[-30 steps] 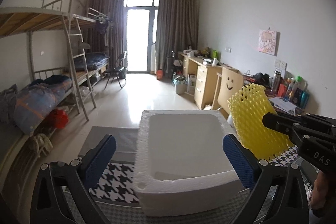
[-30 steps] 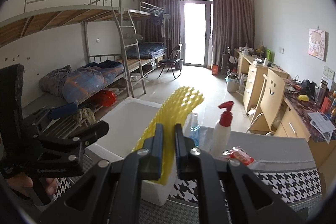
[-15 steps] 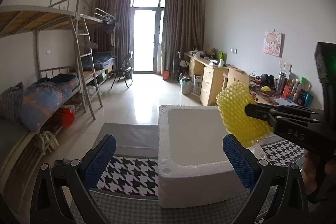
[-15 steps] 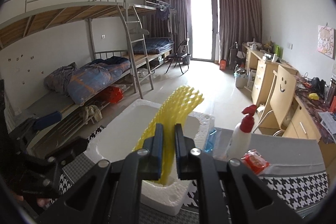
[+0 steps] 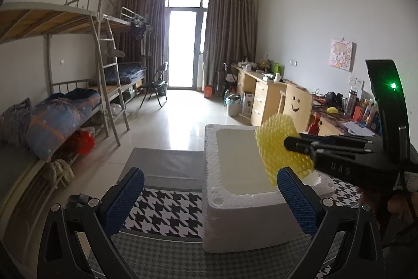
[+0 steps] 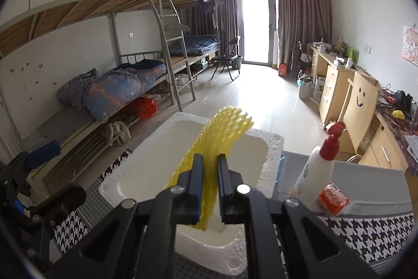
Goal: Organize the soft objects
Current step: 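Open the right gripper to drop the sleeve into the foam box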
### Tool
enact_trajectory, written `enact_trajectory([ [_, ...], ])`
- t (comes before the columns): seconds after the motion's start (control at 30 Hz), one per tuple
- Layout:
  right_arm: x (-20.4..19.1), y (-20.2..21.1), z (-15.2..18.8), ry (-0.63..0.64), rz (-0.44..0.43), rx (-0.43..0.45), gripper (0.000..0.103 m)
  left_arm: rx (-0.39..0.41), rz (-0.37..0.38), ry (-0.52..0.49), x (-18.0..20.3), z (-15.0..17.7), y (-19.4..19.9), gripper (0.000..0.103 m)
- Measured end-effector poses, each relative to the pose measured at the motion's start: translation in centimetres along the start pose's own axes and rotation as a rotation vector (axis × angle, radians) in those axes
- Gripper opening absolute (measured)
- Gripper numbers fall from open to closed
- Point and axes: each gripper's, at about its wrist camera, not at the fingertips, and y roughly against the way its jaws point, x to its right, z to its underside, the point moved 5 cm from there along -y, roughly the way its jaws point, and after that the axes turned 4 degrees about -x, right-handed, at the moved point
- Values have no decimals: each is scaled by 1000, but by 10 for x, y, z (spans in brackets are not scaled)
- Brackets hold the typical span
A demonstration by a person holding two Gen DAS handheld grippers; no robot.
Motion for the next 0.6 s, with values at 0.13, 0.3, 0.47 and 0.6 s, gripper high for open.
enact_trajectory([
  [0.13,-3,-3,3,2,-16,-11,50,2,-4,1,-1,0,2,102],
  [0.3,-2,3,4,12,-5,-10,66,5,-7,-9,2,-1,2,102],
  [0.47,0,17,0,13,5,34,74,10,-7,-17,4,-2,4,102],
  [0.6,0,26,0,16,5,48,74,16,-1,-16,7,-3,8,102],
])
